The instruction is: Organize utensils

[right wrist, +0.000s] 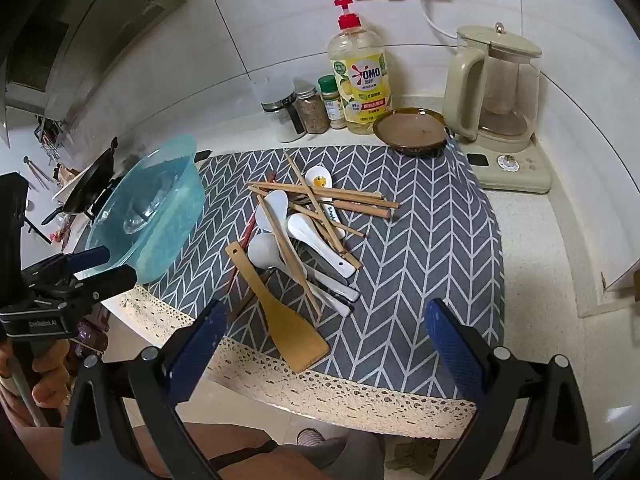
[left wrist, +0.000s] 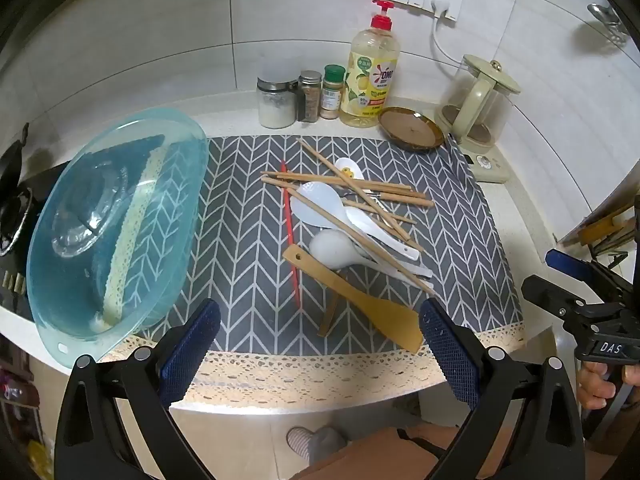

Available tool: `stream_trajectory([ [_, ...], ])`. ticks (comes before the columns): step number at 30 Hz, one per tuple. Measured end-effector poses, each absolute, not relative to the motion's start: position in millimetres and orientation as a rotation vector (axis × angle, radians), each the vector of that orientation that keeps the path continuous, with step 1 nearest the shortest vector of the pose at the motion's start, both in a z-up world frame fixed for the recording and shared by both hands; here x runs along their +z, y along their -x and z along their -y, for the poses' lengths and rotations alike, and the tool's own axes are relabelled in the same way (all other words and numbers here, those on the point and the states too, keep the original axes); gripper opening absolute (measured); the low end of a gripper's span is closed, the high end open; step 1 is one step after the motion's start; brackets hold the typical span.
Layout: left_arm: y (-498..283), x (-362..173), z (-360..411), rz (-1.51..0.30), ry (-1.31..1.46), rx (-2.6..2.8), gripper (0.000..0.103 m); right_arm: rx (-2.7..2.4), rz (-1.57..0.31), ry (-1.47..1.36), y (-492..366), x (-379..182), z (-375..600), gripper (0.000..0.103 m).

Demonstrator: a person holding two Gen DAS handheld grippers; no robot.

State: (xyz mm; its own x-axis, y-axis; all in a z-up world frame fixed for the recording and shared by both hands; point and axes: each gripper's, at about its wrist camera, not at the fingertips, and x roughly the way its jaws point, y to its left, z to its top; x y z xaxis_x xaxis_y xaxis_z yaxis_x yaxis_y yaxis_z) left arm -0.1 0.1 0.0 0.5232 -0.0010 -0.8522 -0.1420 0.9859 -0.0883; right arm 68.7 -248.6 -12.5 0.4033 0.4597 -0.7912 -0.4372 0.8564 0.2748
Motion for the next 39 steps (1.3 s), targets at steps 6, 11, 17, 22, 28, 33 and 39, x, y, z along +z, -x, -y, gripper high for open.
stream_trajectory([
  [6,0.5,0.6,0.2,-1.018,0.153,0.084,0.099,0.568,-1.009,-0.024,-69.1,-12.6,247.7,0.096],
  [11,0.5,0.3,0.6,-1.023,0.152,0.086,0.099,0.568,-1.012,-0.022,-69.8,-12.7,247.0,0.096],
  [17,1.0,1.0,1.2,-1.021,0.151,0.082,0.099,0.568,-1.014,-0.019,-69.1,-13.1,246.8,0.096],
  [22,0.2,0.1,0.0,-1.024,0.155,0.082,0.099,0.566,-1.015,-0.018,-68.5,-13.0,246.9,0.096],
  [28,0.3,0.1,-0.4,-1.025,0.156,0.084,0.099,0.566,-1.016,-0.016,-67.8,-12.6,247.1,0.096],
  [33,0.1,0.0,0.0,-1.025,0.155,0.082,0.099,0.565,-1.017,-0.015,-67.6,-12.5,247.0,0.096],
  [39,0.1,-0.1,0.0,-1.025,0.154,0.084,0.099,0.563,-1.018,-0.014,-67.4,-12.3,246.8,0.096],
])
